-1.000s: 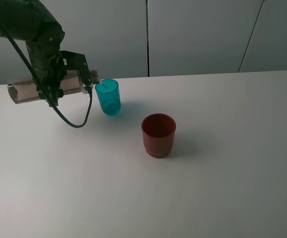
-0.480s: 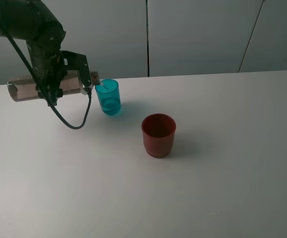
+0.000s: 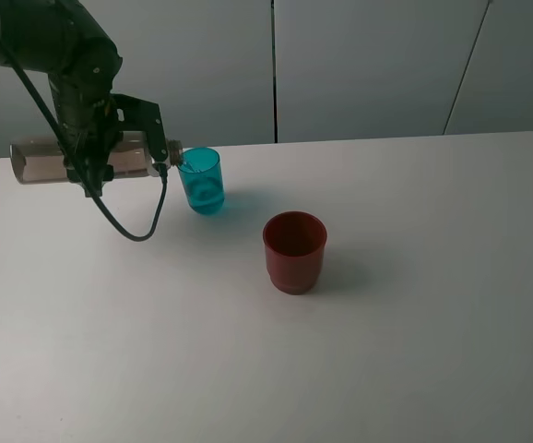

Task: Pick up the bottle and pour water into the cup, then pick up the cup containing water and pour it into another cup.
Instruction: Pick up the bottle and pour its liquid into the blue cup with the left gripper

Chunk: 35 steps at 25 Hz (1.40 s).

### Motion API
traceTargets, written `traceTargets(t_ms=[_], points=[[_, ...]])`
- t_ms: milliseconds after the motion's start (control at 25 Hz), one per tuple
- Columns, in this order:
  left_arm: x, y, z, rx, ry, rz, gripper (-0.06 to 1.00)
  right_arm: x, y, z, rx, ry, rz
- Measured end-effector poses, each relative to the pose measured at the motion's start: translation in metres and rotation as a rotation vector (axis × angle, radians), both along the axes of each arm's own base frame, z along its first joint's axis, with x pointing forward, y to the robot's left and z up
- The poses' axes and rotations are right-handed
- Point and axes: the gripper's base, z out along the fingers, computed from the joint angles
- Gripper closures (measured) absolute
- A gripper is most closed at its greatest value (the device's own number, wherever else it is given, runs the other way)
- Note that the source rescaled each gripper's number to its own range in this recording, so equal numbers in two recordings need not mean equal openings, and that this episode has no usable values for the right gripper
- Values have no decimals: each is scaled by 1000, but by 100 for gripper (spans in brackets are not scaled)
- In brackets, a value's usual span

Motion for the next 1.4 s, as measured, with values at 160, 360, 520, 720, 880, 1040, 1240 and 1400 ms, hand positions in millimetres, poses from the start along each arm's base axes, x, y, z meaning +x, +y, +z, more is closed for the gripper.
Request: traceTargets(t_ms=[160, 360, 520, 720, 880, 1040, 1240, 1400], points=[[8, -10, 2, 27, 2, -10, 94, 0, 0, 0, 0, 0, 0], [12, -19, 0, 37, 4, -40, 94, 0, 0, 0, 0, 0, 0], [12, -20, 3, 44, 6, -42, 94, 0, 0, 0, 6, 0, -3], [12, -20, 5, 61, 4, -47, 94, 0, 0, 0, 0, 0, 0], [11, -24, 5, 65, 5, -57, 94, 0, 0, 0, 0, 0, 0], [10, -27, 6, 83, 1, -82, 94, 0, 0, 0, 0, 0, 0], [11, -34, 14, 103, -15, -101, 94, 0, 0, 0, 0, 0, 0], [13, -37, 20, 107, -35, -110, 94, 0, 0, 0, 0, 0, 0]])
